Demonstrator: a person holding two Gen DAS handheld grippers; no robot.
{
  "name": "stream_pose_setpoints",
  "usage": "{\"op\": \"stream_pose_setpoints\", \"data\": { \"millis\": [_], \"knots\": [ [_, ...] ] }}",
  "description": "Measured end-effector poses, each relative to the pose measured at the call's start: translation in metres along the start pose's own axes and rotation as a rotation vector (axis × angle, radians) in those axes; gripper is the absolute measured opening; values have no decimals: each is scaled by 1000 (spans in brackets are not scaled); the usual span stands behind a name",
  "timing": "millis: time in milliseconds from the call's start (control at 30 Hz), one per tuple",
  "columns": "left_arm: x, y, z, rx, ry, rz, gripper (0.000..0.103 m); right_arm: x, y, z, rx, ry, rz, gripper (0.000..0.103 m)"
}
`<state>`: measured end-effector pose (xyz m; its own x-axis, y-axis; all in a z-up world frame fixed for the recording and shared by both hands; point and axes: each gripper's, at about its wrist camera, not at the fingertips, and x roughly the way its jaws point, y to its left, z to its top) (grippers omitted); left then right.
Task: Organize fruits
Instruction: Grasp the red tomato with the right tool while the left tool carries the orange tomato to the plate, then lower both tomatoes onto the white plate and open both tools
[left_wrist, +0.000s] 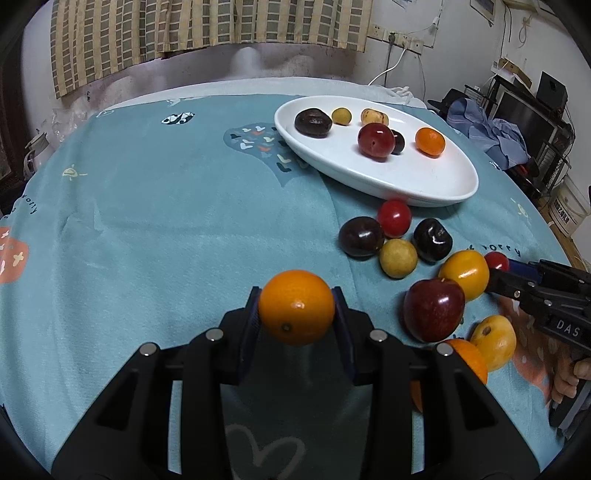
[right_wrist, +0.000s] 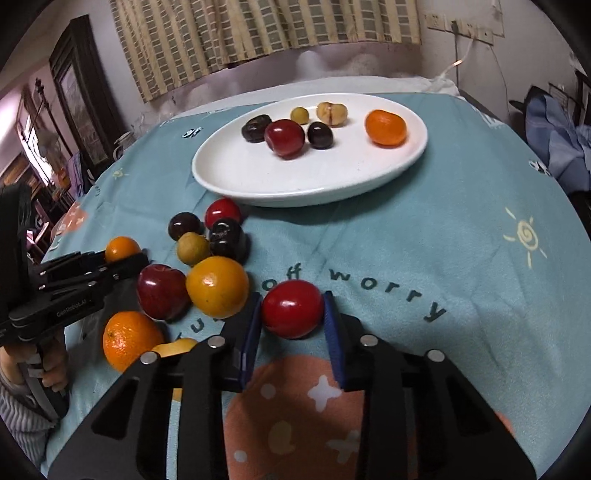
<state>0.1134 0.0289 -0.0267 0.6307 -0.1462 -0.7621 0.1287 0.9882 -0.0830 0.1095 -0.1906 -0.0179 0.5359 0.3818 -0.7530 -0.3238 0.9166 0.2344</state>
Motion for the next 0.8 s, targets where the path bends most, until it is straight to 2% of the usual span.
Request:
{"op": "stream_pose_setpoints", "data": {
  "millis": [167, 300, 367, 500, 600, 700, 733, 767, 800],
  "knots": [
    [-3, 0, -1, 2, -16, -7, 38, -8, -1, 3, -4, -34, -2, 30],
    [-15, -4, 4, 2, -72, -9, 38, -32, -8, 12, 32, -121, 21, 30],
    [-23, -7, 15, -14, -110, -36, 38, -45, -10, 17, 49, -176, 31, 30],
    [-25, -28, 47, 15, -151, -37, 38, -49, -17, 41, 82, -211, 21, 30],
    [-15, -49, 75, 38, -178, -46, 38, -38, -21, 61, 100, -204, 26, 30],
    [3, -60, 89, 30, -171, -61, 38, -14, -30, 78, 159, -214, 24, 31],
    [8, -61, 89, 26, -169, -57, 39, -6, -34, 80, 183, -226, 18, 33],
    [12, -61, 89, 28, -168, -51, 45, -1, -36, 81, 191, -225, 6, 60],
    [14, -59, 89, 32, -169, -46, 53, 3, -38, 81, 192, -221, -27, 72]
  ]
}}
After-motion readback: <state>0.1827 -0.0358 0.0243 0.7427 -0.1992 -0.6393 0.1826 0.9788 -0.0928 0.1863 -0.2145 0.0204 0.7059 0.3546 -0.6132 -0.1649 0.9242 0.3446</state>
